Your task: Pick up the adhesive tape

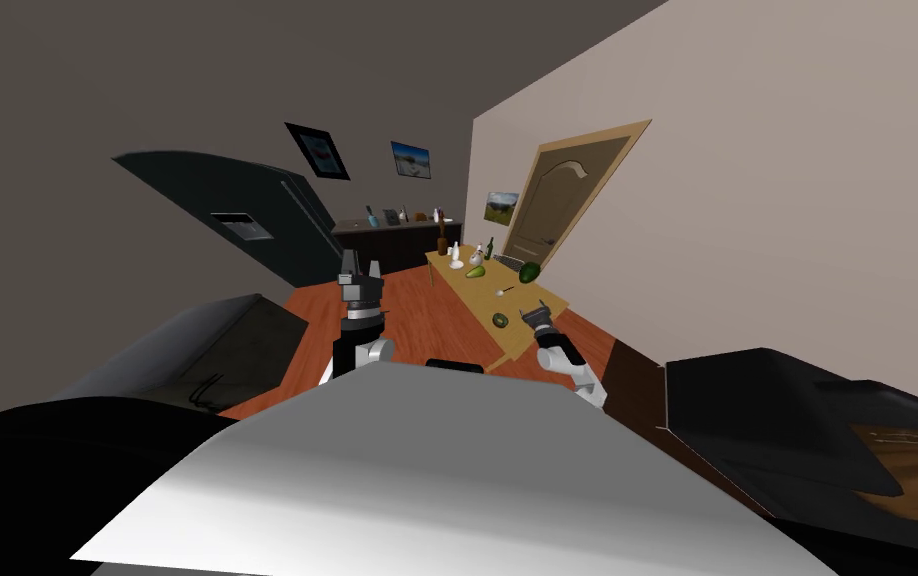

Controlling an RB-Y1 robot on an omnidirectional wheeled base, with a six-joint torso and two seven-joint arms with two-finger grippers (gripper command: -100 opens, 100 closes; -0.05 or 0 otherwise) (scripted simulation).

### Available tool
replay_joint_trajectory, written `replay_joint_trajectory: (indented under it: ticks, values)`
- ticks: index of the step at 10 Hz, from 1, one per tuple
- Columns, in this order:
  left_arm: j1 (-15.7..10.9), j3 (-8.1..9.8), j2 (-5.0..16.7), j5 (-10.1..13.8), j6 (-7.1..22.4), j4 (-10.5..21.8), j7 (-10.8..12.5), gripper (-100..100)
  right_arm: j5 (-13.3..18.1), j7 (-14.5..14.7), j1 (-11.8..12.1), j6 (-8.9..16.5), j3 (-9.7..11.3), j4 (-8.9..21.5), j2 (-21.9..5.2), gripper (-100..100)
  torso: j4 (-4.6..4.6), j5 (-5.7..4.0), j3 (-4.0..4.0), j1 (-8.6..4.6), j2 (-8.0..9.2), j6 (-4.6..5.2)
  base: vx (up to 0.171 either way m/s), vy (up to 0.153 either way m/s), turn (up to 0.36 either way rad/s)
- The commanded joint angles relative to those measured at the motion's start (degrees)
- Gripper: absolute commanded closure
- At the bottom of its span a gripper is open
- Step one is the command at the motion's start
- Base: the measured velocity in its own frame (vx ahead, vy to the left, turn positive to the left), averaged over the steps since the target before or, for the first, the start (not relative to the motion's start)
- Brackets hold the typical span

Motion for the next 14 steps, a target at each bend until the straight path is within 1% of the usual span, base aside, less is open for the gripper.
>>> replay_joint_trajectory:
  ticks: [1, 2, 3, 4, 5, 6, 7, 8, 9, 10, 11, 12, 13, 14]
  values:
    - [0.0, 0.00, 0.0, 0.0, 0.0, 0.0, 0.0, 0, -2.6, -2.9, -1.7, 2.9, -0.4, 2.9, -1.2, -100, 0.00, 0.00, 0.00, 0.00, 0.00, 0.00, 0.024, 0.007, 0.051]
    - [0.0, 0.00, 0.0, 0.0, 0.0, 0.0, 0.0, 0, -2.6, -3.7, -1.7, 3.6, -0.4, 2.9, -1.2, -100, 0.00, 0.00, -0.01, -0.01, -0.02, -0.01, 0.022, 0.007, 0.039]
    - [0.0, 0.00, 0.0, 0.0, 0.0, 0.0, 0.0, 0, -4.9, -5.7, -3.0, 5.4, -0.6, 5.6, -2.3, -100, 0.00, 0.00, -0.01, 0.00, -0.01, 0.00, 0.026, 0.007, 0.064]
    - [0.0, 0.00, 0.0, 0.0, 0.0, 0.0, 0.0, 0, -4.9, -6.7, -3.0, 6.2, -0.6, 5.6, -2.3, -100, 0.00, 0.00, -0.01, 0.00, -0.02, -0.01, 0.024, 0.006, 0.028]
    - [0.0, 0.00, 0.0, 0.0, 0.0, 0.0, 0.0, 0, -7.2, -8.6, -4.2, 8.5, -0.9, 7.8, -3.4, -100, 0.00, 0.00, 0.00, 0.00, 0.00, 0.01, 0.028, 0.009, 0.060]
    - [0.0, 0.00, 0.0, 0.0, 0.0, 0.0, 0.0, 0, -7.2, -9.7, -4.2, 9.0, -0.9, 8.4, -3.4, -100, 0.00, 0.00, -0.01, 0.00, -0.02, -0.01, 0.027, 0.004, 0.032]
    - [0.0, 0.00, 0.0, 0.0, 0.0, 0.0, 0.0, 0, -9.5, -11.6, -5.5, 11.1, -1.0, 10.3, -4.5, -100, 0.00, 0.00, -0.01, 0.00, -0.02, 0.00, 0.034, 0.009, 0.070]
    - [0.0, 0.00, 0.0, 0.0, 0.0, 0.0, 0.0, 0, -9.5, -12.7, -5.5, 11.7, -1.0, 11.2, -4.5, -100, -0.01, 0.00, -0.03, 0.01, -0.05, -0.01, 0.030, 0.005, 0.030]
    - [0.0, 0.00, 0.0, 0.0, 0.0, 0.0, 0.0, 0, -11.7, -14.6, -6.8, 13.7, -1.2, 13.2, -5.5, -100, -0.01, 0.00, -0.02, -0.01, -0.03, 0.01, 0.028, 0.005, 0.058]
    - [0.0, 0.00, 0.0, 0.0, 0.0, 0.0, 0.0, 0, -11.7, -15.7, -6.8, 14.5, -1.2, 14.0, -5.5, -100, -0.01, 0.00, -0.02, -0.01, -0.03, -0.01, 0.025, 0.002, 0.039]
    - [0.0, 0.00, 0.0, 0.0, 0.0, 0.0, 0.0, 0, -13.8, -17.6, -8.1, 16.5, -1.3, 16.1, -6.5, -100, -0.01, -0.01, -0.01, 0.00, -0.02, 0.00, 0.026, 0.000, 0.061]
    - [0.0, 0.00, 0.0, 0.0, 0.0, 0.0, 0.0, 0, -13.8, -18.8, -8.1, 17.4, -1.3, 16.8, -6.5, -100, 0.00, 0.00, -0.01, -0.02, -0.02, 0.00, 0.025, 0.000, 0.034]
    - [0.0, 0.00, 0.0, 0.0, 0.0, 0.0, 0.0, 0, -15.9, -20.5, -9.4, 19.0, -1.5, 19.3, -7.4, -100, 0.00, -0.01, -0.01, -0.02, -0.01, 0.01, 0.032, 0.003, 0.059]
    - [0.0, 0.00, 0.0, 0.0, 0.0, 0.0, 0.0, 0, -15.9, -21.8, -9.4, 20.2, -1.5, 19.7, -7.4, -100, 0.00, 0.00, -0.02, -0.01, -0.03, 0.00, 0.031, -0.001, 0.051]
